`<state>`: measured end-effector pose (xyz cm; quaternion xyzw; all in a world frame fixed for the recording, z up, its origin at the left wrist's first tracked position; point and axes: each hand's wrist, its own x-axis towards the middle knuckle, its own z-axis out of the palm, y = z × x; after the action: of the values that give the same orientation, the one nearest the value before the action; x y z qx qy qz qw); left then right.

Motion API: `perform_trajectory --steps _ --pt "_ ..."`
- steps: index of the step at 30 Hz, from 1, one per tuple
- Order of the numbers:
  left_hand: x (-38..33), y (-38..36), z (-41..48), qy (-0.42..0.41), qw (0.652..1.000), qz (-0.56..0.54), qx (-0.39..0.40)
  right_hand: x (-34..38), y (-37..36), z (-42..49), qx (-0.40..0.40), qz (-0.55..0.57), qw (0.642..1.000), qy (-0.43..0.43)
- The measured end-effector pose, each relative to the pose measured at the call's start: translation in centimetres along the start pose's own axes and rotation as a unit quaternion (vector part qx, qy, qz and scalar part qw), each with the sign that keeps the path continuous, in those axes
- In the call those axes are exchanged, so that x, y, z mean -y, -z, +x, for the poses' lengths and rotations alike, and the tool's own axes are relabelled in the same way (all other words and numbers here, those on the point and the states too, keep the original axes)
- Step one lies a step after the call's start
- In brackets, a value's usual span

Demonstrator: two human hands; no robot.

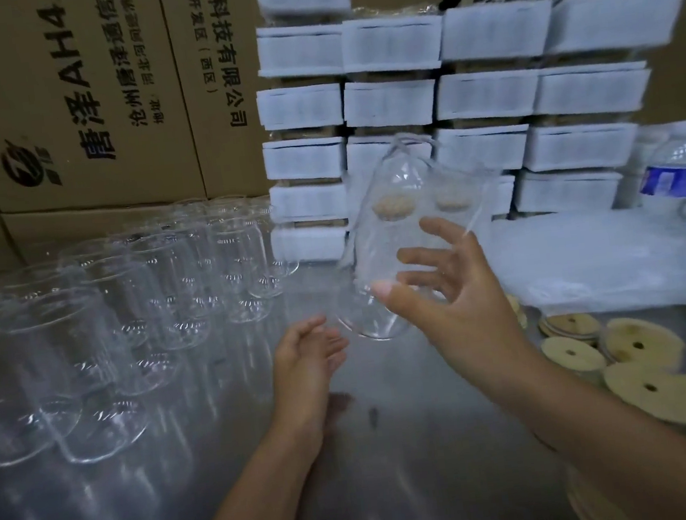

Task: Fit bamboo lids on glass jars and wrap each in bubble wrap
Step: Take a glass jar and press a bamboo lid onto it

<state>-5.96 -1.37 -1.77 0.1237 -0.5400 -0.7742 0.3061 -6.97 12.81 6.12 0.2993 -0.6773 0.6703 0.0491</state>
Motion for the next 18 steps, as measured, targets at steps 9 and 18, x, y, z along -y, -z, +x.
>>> perform_trajectory --steps 9,18 --pt "-0.7 -1.8 -3.4 -0.109 0.923 0.202 0.309 -3.3 5.3 -3.8 0.068 0.029 0.992 -0.103" --pt "1.2 -2.1 -4.8 -0.137 0.936 0.189 0.263 -3.5 6.5 -3.9 0.129 0.001 0.989 -0.076"
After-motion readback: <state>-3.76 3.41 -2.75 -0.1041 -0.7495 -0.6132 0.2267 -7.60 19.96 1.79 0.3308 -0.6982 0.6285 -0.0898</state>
